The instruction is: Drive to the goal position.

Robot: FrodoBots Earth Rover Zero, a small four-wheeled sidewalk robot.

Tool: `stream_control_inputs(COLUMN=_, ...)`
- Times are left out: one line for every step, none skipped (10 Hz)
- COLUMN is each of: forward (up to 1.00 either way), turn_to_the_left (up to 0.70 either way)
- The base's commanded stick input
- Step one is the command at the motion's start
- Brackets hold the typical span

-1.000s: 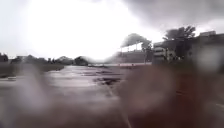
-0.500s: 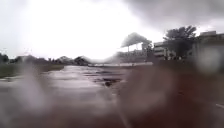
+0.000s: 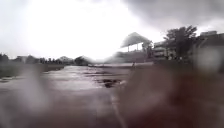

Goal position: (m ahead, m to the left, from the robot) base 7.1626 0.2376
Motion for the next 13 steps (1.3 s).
stream_control_inputs(forward=0.45, turn_to_the_left=0.00)
stream_control_inputs(forward=0.45, turn_to_the_left=0.00)
stream_control_inputs(forward=0.45, turn_to_the_left=0.00)
stream_control_inputs(forward=0.45, turn_to_the_left=0.00)
stream_control_inputs(forward=0.45, turn_to_the_left=0.00)
stream_control_inputs(forward=0.45, turn_to_the_left=0.00)
stream_control_inputs(forward=0.45, turn_to_the_left=0.00)
stream_control_inputs(forward=0.45, turn_to_the_left=0.00)
stream_control_inputs(forward=0.45, turn_to_the_left=0.00)
stream_control_inputs(forward=0.45, turn_to_the_left=0.00)
stream_control_inputs(forward=0.45, turn_to_the_left=0.00)
stream_control_inputs(forward=0.45, turn_to_the_left=0.00)
stream_control_inputs(forward=0.45, turn_to_the_left=0.00)
